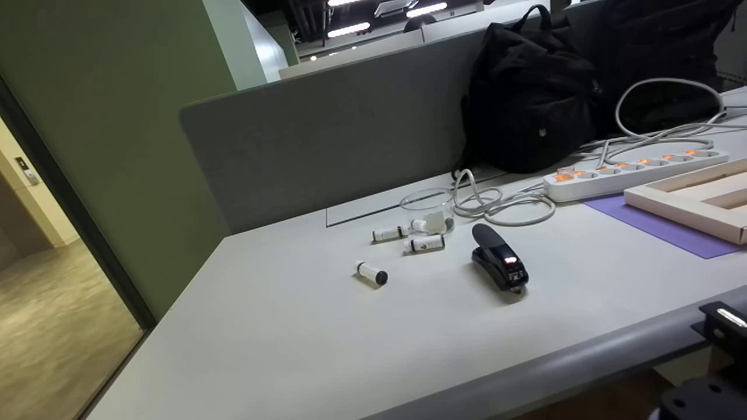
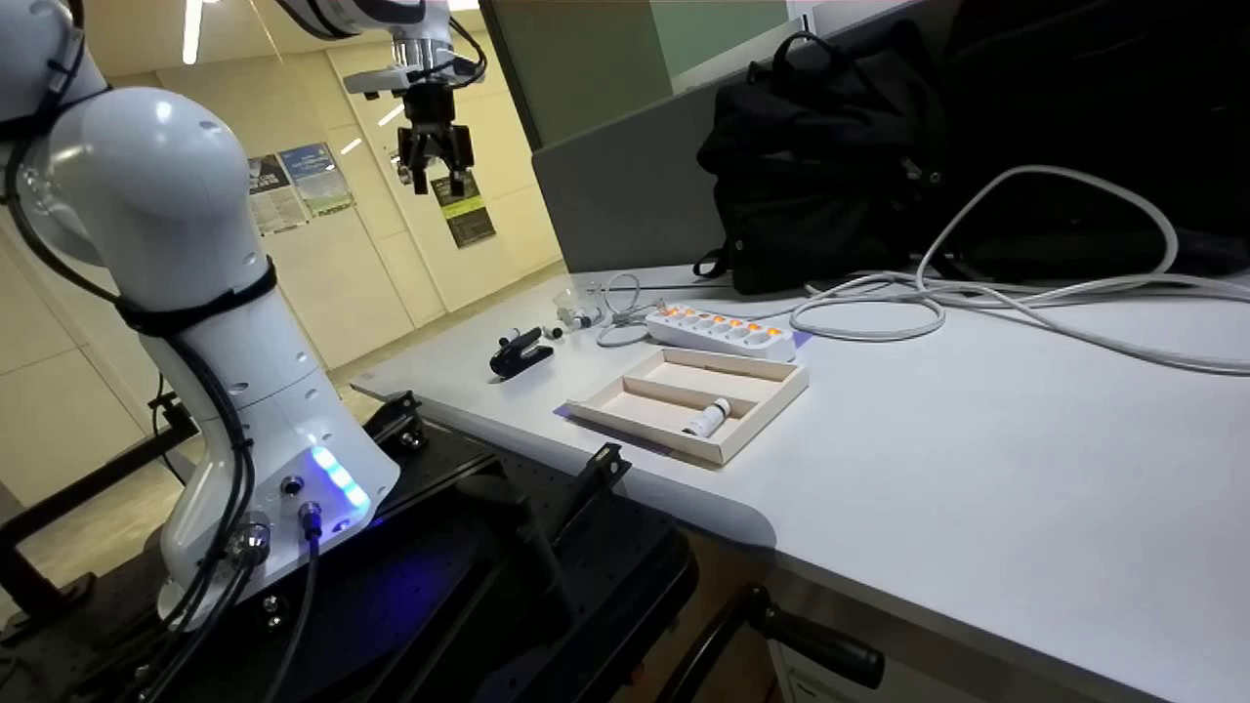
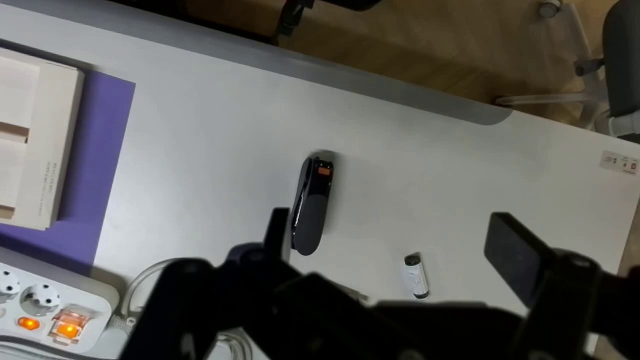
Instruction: Press down the stapler
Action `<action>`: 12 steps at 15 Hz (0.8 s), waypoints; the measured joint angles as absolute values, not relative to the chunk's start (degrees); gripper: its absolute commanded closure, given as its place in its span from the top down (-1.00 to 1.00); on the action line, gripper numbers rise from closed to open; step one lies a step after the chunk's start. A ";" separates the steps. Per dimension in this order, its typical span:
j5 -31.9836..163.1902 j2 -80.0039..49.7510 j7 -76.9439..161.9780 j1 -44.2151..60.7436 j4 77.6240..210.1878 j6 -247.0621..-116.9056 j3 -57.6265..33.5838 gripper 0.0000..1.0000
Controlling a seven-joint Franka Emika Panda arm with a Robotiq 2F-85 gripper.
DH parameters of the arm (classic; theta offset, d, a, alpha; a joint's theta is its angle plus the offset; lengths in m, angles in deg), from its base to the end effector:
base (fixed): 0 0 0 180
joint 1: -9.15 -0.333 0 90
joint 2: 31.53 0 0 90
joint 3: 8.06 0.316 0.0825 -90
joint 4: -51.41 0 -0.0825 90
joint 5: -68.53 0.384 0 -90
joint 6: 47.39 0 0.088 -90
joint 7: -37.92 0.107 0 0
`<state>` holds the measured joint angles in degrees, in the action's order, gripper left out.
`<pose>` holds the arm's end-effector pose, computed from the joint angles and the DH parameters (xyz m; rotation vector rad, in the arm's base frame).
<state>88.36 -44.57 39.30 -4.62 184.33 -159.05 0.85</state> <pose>0.4126 0.1985 0.4226 -2.8702 -0.3071 0.2849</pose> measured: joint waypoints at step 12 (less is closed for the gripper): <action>117.12 -22.85 19.26 2.44 169.06 -165.85 -4.76 -0.26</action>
<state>117.12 -22.85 19.26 2.44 169.06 -165.85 -4.76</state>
